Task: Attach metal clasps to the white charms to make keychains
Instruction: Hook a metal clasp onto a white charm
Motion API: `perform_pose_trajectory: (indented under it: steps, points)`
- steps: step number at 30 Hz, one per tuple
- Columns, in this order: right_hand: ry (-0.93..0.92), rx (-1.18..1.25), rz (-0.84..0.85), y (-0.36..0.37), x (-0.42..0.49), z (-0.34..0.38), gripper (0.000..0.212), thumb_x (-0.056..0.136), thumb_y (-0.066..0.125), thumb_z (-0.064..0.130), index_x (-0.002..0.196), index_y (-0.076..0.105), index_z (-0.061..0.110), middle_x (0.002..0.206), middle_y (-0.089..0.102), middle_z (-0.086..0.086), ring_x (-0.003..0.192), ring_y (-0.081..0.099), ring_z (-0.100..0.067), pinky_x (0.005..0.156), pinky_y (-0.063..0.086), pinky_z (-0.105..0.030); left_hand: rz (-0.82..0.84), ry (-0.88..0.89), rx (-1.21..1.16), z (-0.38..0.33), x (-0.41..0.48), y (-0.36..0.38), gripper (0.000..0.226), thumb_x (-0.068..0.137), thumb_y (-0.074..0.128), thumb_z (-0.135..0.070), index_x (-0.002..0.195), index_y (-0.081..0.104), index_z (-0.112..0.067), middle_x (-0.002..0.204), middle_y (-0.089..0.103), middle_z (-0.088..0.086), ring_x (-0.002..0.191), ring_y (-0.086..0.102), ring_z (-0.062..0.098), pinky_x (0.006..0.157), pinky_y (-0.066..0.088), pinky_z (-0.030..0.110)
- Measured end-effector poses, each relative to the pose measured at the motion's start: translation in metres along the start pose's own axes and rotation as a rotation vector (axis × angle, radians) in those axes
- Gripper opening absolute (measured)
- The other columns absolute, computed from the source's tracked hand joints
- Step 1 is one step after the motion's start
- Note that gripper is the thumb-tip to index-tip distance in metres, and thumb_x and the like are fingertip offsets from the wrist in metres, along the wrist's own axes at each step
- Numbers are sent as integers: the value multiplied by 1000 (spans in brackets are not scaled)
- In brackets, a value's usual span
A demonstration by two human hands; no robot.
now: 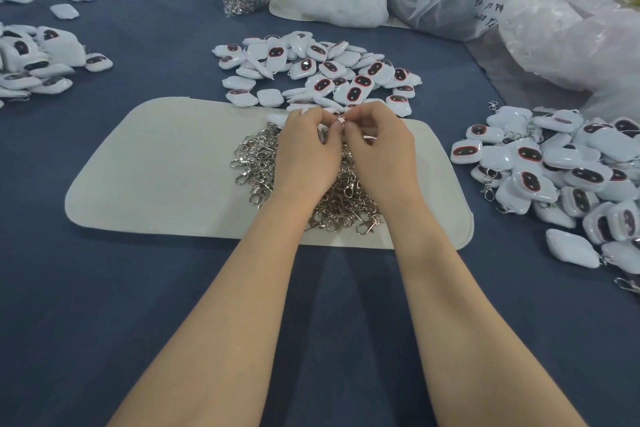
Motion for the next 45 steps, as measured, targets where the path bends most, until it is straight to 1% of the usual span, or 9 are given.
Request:
perform_pose_trajectory:
  steps: [7,12,22,25,30,34,37,40,45]
  points:
    - [-32,-28,-35,0,0,1,16,89,56,5,87,56,21,79,57,17,73,53,7,68,42,-6,-24,72,47,-2,-1,1,18,96,51,-26,93,66,-16,94,49,-1,63,43,0,61,25,17]
    - [-31,-36,-36,-1,0,-1,20,87,56,3,85,55,23,77,57,16,70,51,11,67,42,-6,-66,94,38,-4,-4,-1,13,94,55,-25,96,66,-18,94,45,-4,58,45,-7,61,28,16]
    - [-31,-69,-34,-1,-1,-2,17,88,54,4,86,51,20,76,56,15,68,51,6,66,43,-11,-15,97,61,-4,-3,2,4,93,54,-20,90,58,-20,96,46,-4,63,44,-1,61,28,16]
    - [-35,-85,-40,-1,-1,-2,16,88,54,4,85,50,19,76,55,14,68,51,5,66,41,-9,18,67,46,-2,-2,2,4,91,56,-20,89,57,-22,97,52,-1,67,46,5,63,30,18]
    - [-38,-99,-22,0,-1,-3,16,88,53,4,86,50,19,79,57,10,69,51,5,65,40,-6,48,5,22,2,0,2,8,91,56,-22,92,63,-18,93,63,8,72,51,16,68,38,26]
    - [-33,-69,-41,1,-1,-3,16,87,54,2,87,51,18,81,57,9,71,52,3,67,40,-6,34,3,25,1,-1,2,8,92,56,-23,91,63,-18,93,64,6,68,50,12,65,35,24]
    - [-24,-59,-49,0,-1,-3,16,87,54,1,87,52,18,79,56,12,70,51,8,67,40,-6,32,14,23,0,-1,1,8,92,57,-22,89,64,-19,87,65,4,61,48,6,58,34,23]
    - [-14,-38,-56,-1,0,-3,16,87,54,1,87,53,17,77,55,14,70,51,11,67,40,-6,34,29,27,-1,-1,1,7,91,58,-22,86,62,-21,81,64,2,59,48,3,51,34,17]
    - [-10,-15,-73,-1,-1,-2,14,87,55,1,88,54,15,76,55,15,69,50,12,67,41,-6,41,20,16,-1,-2,1,8,91,58,-22,84,61,-21,76,63,1,56,48,3,53,36,10]
Point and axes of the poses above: each hand's wrist, its own x-axis towards the middle knuckle, its own y-axis out of the palm, z = x × y, the point moved 4 cm from there along x, towards the middle knuckle
